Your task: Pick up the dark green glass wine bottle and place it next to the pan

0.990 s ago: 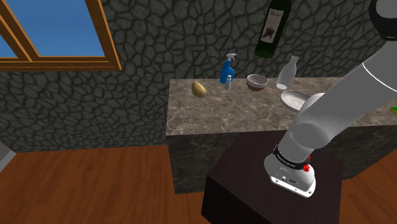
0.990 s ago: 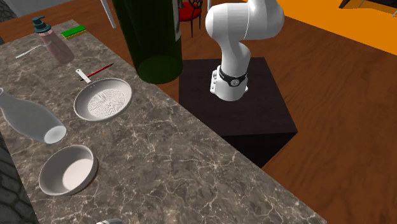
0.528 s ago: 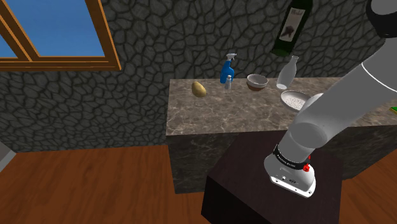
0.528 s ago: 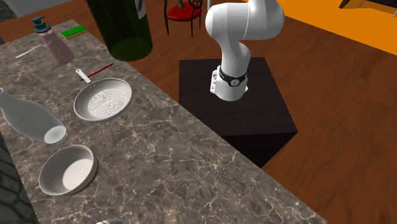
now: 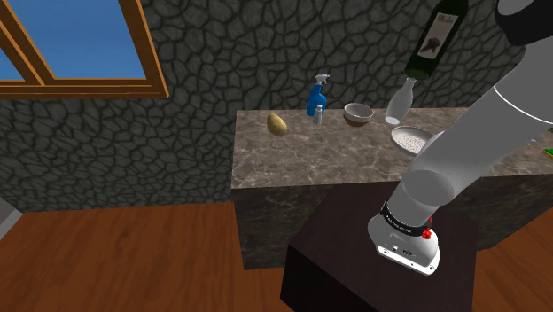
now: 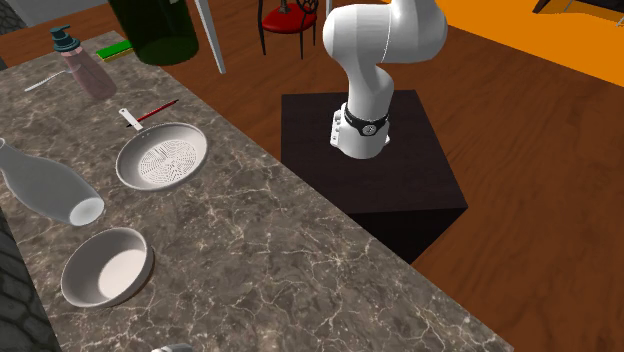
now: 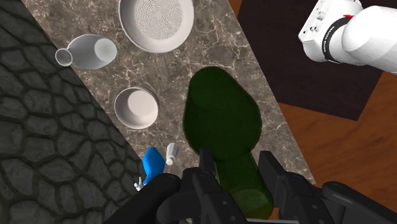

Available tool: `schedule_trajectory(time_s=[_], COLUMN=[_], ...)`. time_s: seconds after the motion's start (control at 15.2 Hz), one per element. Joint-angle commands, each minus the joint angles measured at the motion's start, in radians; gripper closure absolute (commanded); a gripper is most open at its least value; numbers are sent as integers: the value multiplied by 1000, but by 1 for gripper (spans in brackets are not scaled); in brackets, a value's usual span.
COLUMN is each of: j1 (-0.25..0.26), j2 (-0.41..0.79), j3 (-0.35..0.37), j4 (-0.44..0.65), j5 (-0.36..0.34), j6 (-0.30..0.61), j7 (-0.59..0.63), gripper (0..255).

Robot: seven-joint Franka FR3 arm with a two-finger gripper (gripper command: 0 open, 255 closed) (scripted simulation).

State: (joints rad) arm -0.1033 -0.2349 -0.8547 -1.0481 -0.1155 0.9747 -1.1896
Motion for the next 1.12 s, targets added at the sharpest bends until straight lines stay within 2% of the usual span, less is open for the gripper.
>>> schedule_trajectory(time_s=[0.0,0.4,1.06], j1=[-4,-39,-86], j2=[-9,-150,-293], j3=[-9,115,190], j4=[-17,-241,-517], j5=[-9,-92,-149], j6=[14,122,266], j7=[-20,58,119], gripper=[255,255,255])
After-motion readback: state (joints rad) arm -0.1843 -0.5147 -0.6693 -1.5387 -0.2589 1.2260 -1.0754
